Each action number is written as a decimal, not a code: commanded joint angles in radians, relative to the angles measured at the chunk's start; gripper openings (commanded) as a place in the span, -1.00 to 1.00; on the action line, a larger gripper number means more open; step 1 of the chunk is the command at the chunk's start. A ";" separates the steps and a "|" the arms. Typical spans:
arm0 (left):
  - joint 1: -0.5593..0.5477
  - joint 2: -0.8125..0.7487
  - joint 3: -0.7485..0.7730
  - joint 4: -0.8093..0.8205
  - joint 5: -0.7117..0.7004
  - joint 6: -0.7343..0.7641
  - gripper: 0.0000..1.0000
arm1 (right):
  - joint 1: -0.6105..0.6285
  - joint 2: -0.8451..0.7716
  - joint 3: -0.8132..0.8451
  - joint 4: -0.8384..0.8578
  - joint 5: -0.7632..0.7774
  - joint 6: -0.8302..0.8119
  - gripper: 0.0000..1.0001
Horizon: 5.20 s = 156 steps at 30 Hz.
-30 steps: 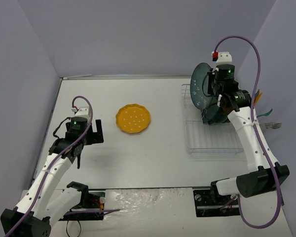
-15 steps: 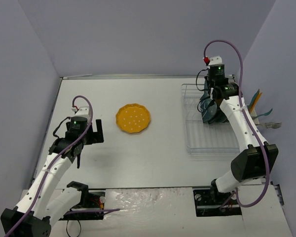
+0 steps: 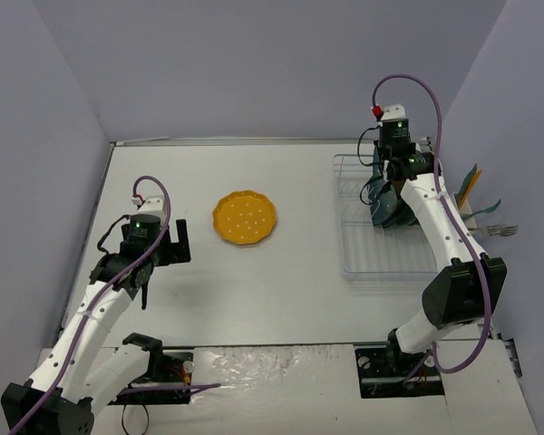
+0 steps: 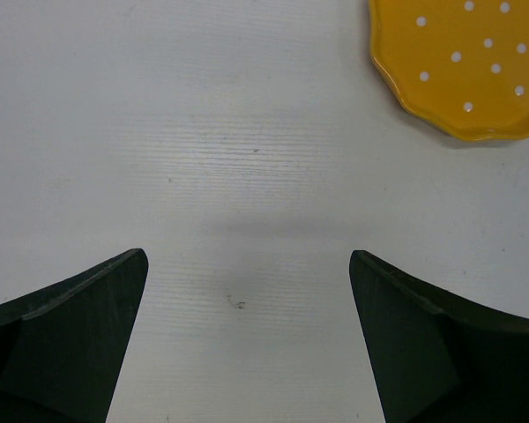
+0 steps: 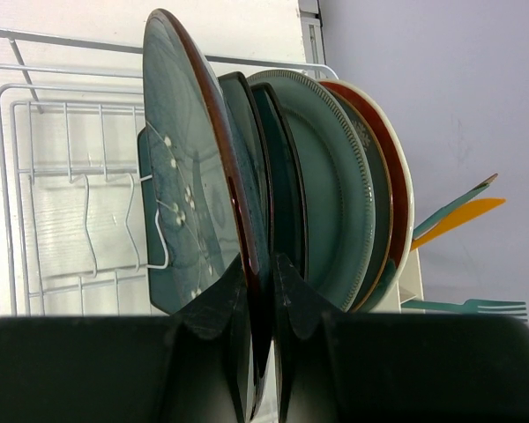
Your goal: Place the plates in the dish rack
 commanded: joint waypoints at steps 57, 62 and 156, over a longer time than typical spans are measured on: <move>0.027 0.010 0.047 0.036 0.011 0.005 0.94 | 0.003 -0.055 -0.223 0.300 0.018 0.194 -1.00; 0.027 0.015 0.046 0.039 0.022 0.001 0.94 | 0.002 -0.059 -0.286 0.355 -0.017 0.244 -0.92; 0.033 0.057 0.046 0.073 0.120 -0.026 0.94 | 0.507 0.129 0.054 0.292 0.015 0.205 -1.00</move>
